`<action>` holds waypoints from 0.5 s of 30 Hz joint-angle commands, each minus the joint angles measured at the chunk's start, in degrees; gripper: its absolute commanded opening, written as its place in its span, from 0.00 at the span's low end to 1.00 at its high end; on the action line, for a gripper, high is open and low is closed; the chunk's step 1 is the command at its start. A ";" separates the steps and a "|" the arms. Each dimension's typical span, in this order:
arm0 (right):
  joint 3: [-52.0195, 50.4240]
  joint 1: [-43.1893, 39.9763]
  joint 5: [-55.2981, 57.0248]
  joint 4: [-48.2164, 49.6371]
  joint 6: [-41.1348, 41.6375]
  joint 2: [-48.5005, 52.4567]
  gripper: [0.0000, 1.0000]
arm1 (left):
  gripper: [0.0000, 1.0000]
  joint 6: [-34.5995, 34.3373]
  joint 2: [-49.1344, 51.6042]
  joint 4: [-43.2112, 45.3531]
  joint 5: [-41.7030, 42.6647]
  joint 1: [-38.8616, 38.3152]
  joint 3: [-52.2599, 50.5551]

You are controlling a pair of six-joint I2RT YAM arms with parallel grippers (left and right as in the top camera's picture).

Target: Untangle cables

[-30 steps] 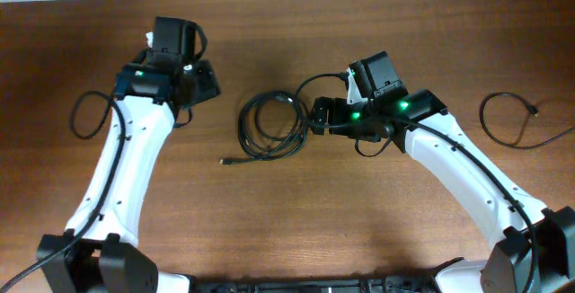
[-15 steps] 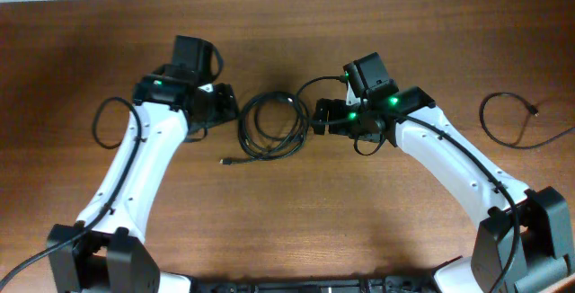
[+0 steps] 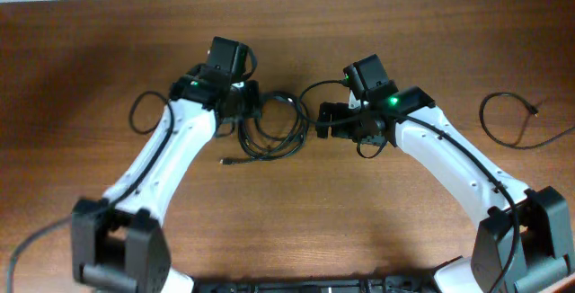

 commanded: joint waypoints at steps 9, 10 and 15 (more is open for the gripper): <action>-0.24 0.22 0.74 -0.98 -0.13 0.20 0.99 | 0.45 0.04 13.42 5.11 -6.29 0.00 -0.57; -0.24 0.22 0.76 -0.98 -0.13 0.20 0.99 | 0.45 0.04 13.51 5.03 -6.29 0.00 -0.61; -0.24 0.22 0.68 -1.01 -0.11 0.20 0.99 | 0.32 0.02 15.85 5.66 -6.23 -0.02 -0.72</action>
